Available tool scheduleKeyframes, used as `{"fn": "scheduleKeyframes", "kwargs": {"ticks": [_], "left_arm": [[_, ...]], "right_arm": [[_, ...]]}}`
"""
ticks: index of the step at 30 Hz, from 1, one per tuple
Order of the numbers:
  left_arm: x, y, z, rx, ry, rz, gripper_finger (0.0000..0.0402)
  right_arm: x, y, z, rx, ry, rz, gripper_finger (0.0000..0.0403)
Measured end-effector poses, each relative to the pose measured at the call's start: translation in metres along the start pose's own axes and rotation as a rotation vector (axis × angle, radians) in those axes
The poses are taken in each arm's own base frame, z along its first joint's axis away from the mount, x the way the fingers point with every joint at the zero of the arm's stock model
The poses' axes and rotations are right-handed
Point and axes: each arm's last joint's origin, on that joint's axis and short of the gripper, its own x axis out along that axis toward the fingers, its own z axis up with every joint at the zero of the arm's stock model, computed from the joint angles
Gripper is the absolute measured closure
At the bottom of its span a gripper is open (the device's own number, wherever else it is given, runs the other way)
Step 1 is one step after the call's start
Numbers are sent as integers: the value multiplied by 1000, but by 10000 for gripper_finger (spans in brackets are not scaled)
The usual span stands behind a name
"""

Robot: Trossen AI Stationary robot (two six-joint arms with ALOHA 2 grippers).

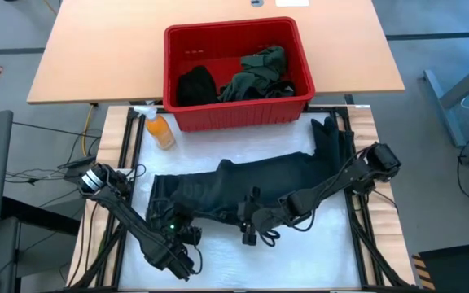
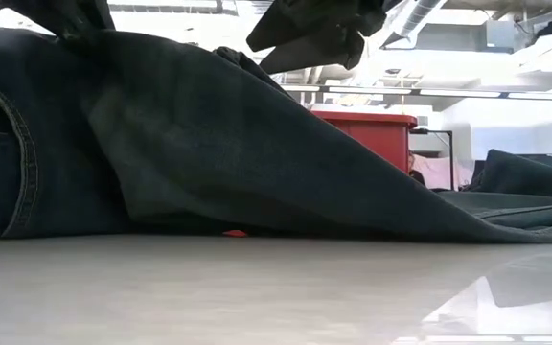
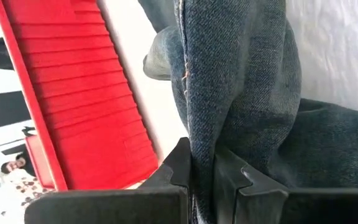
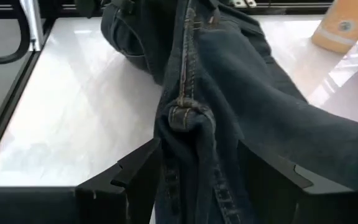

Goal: Fold Laundry from Bin
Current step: Fold the dark blue pants

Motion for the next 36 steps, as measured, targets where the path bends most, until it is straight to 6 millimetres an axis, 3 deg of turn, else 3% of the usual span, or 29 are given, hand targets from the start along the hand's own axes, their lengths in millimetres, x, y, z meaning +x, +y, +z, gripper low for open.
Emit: {"fn": "scheduleKeyframes", "kwargs": {"ticks": [5, 13, 19, 24, 32, 36], "left_arm": [[0, 0, 0, -38, 0, -11, 391], [0, -1, 2, -37, -13, -17, 391], [0, -1, 3, -43, -16, -21, 391], [0, -3, 5, -41, -37, -35, 391], [0, -2, 7, -113, -64, 2, 361], [-1, -2, 6, -166, -44, -34, 319]], "right_arm": [[0, 0, -1, -27, 14, 28, 163], [25, -1, -20, -62, 88, 33, 163], [25, 1, -18, -85, 48, 5, 171], [25, 4, -6, -125, -62, 29, 223], [26, 3, -11, -101, -4, 104, 376], [23, 8, -15, -94, 35, 129, 380]]}}
